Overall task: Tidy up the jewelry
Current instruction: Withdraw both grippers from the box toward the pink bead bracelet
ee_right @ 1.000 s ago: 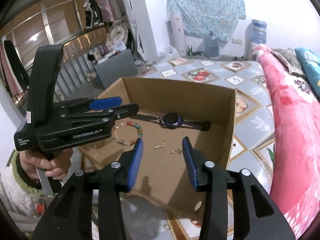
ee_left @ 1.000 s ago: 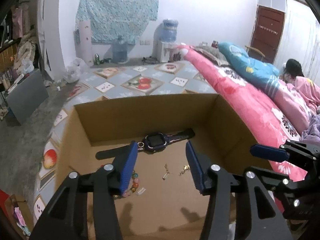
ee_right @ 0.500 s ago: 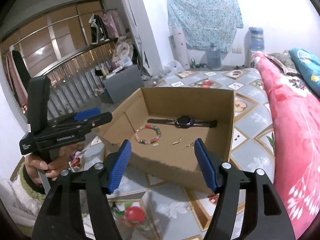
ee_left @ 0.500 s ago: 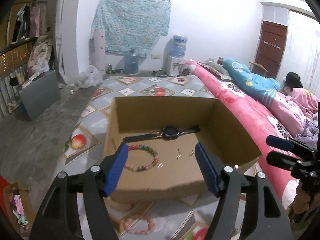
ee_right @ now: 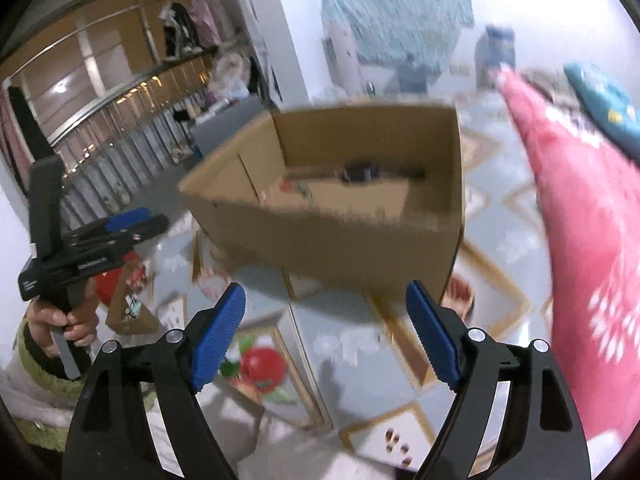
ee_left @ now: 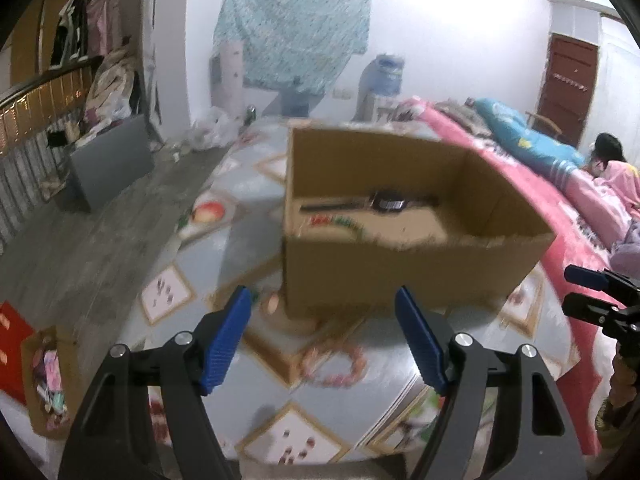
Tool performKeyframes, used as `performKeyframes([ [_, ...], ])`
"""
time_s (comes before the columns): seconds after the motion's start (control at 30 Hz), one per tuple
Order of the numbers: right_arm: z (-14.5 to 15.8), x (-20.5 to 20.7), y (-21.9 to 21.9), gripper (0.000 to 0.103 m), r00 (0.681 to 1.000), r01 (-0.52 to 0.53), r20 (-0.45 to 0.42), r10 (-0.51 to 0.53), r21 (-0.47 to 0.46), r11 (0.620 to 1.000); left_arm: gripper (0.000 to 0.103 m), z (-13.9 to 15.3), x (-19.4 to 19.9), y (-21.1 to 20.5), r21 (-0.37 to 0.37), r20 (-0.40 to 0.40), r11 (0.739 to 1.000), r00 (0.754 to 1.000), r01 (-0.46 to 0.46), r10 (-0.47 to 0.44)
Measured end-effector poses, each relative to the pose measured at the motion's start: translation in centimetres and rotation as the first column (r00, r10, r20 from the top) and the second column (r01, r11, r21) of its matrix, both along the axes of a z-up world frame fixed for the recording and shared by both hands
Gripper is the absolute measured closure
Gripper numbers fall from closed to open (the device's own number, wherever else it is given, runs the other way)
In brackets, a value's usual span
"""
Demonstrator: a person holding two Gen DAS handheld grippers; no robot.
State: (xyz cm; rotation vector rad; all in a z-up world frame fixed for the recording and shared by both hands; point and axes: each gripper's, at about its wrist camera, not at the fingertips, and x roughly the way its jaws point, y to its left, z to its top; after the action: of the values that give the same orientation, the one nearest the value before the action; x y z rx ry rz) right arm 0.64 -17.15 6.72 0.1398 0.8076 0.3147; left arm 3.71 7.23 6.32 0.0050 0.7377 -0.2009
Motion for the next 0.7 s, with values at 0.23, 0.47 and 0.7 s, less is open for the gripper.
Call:
performKeyframes([
  [0.23,-5.2,-0.1,0.1,0.025,0.982,0.058,-0.177,-0.061,-0.02,0.998,0.031,-4.3,-1.6,-0.9,0.048,-0.058,0.998,0.998,0.033,-0.031],
  [0.47,-5.3,-0.6,-0.3,0.025,0.977,0.08,-0.197,-0.079,-0.004,0.997,0.057,-6.6,-0.3,-4.4,0.097,-0.097,0.982,0.983,0.162,-0.153],
  [0.7,-5.2,-0.5,-0.4,0.025,0.979,0.08,-0.19,-0.078,0.003,0.997,0.082,-8.6,1.6,-4.5,0.114,-0.156,0.977,0.975,0.178,-0.16],
])
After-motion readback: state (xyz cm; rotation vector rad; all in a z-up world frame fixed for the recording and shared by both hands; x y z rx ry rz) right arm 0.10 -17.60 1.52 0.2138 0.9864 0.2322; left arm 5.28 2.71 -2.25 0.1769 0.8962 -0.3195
